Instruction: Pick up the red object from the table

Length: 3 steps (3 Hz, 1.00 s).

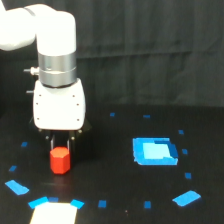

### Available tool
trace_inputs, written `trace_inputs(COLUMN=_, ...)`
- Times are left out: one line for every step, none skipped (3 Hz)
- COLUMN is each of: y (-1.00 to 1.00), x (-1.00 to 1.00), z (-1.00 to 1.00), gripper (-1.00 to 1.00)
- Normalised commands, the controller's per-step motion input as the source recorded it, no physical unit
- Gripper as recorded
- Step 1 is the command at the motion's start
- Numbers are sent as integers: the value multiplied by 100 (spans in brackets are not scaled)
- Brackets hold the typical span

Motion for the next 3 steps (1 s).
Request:
trace_inputs(y=-38, x=-36, z=-18, gripper=92)
trace_inputs(y=-25, x=-24, z=-17, gripper=34)
trace_inputs(y=16, x=21, z=0, gripper=-93)
